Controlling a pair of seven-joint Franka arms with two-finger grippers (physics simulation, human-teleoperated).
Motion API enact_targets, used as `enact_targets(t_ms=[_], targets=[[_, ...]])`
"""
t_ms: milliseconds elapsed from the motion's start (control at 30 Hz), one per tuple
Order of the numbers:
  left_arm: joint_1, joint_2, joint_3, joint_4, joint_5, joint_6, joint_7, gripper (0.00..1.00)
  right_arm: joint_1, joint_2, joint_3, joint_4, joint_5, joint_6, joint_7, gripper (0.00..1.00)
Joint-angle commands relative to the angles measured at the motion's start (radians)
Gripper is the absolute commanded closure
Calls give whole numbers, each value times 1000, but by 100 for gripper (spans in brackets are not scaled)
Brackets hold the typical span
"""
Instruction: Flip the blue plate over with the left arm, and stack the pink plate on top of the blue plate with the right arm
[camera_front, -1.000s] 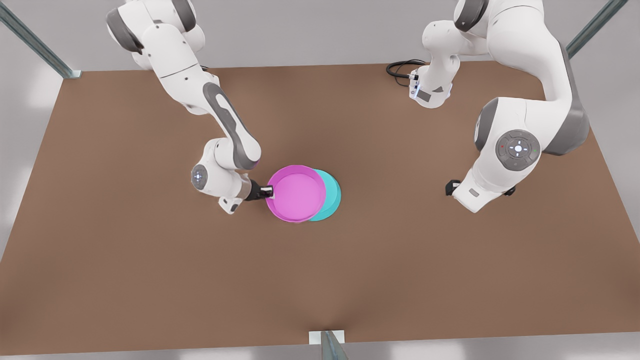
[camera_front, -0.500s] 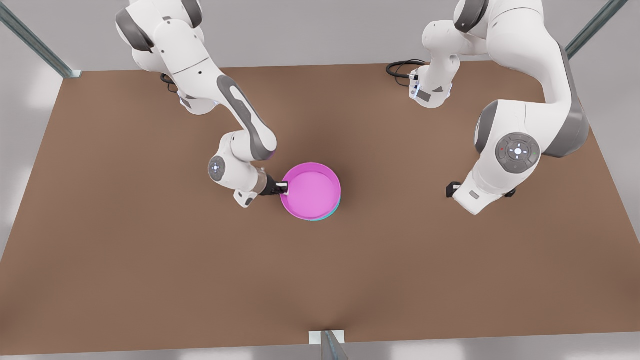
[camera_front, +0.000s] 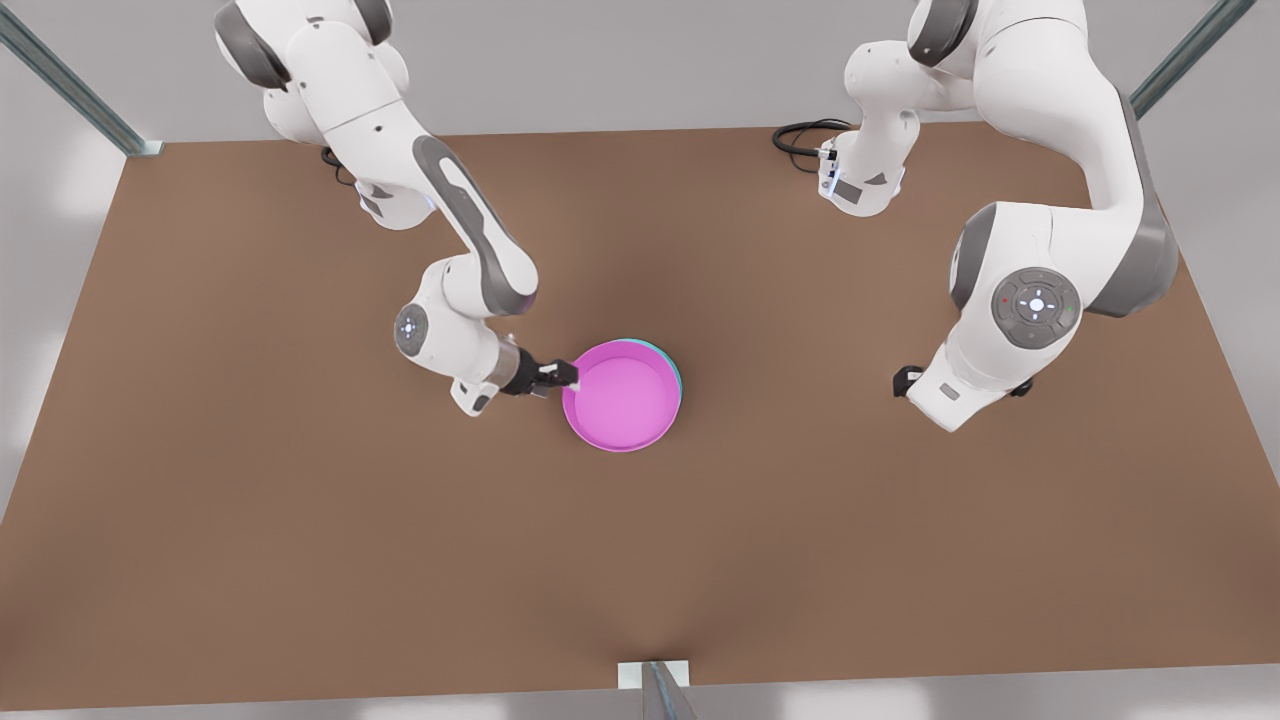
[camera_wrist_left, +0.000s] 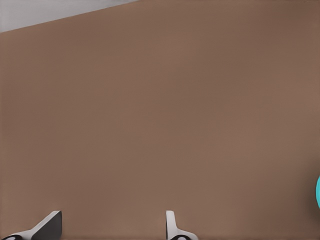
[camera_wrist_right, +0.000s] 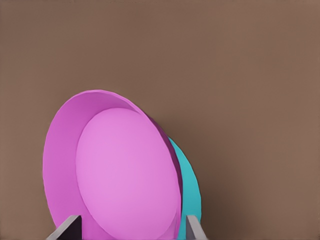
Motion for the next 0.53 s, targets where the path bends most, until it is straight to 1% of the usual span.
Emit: enact_targets(t_ms=[0, 67, 100, 133, 167, 233, 267, 300, 333, 367, 500], targets=[[-1, 0, 0, 0, 0, 0, 0, 0, -1, -9, -2, -1, 0, 0, 0, 0], [-1, 0, 0, 0, 0, 0, 0, 0, -46, -64, -25, 1, -6, -21, -2, 0], [-1, 0, 0, 0, 0, -2, 0, 0, -138, -102, -25, -1, -57, -85, -3, 0], [-1, 0, 0, 0, 0, -2, 0, 0, -244, -145, -20, 13, -250, -183, -5, 0], [-1, -2, 0, 0, -1, -2, 0, 0, -308, -177, -18, 62, -423, -292, -3, 0], [1, -3, -2, 2, -15, -2, 3, 0, -403, -249, -14, 96, -638, -411, -8, 0], [1, -5, -3, 3, -26, -2, 6, 0, -464, -251, 18, 165, -765, -481, -31, 0], [2, -6, 0, 9, -64, 0, 14, 0, -583, -242, 96, 284, -813, -618, -26, 0], [4, -9, 0, 12, -81, 0, 18, 0, -618, -243, 120, 340, -850, -671, -25, 0], [2, -12, -2, 12, -86, 0, 20, 0, -642, -239, 120, 409, -868, -748, -31, 0], [1, -14, -3, 14, -95, 0, 20, 0, -653, -237, 120, 435, -871, -777, -26, 0]])
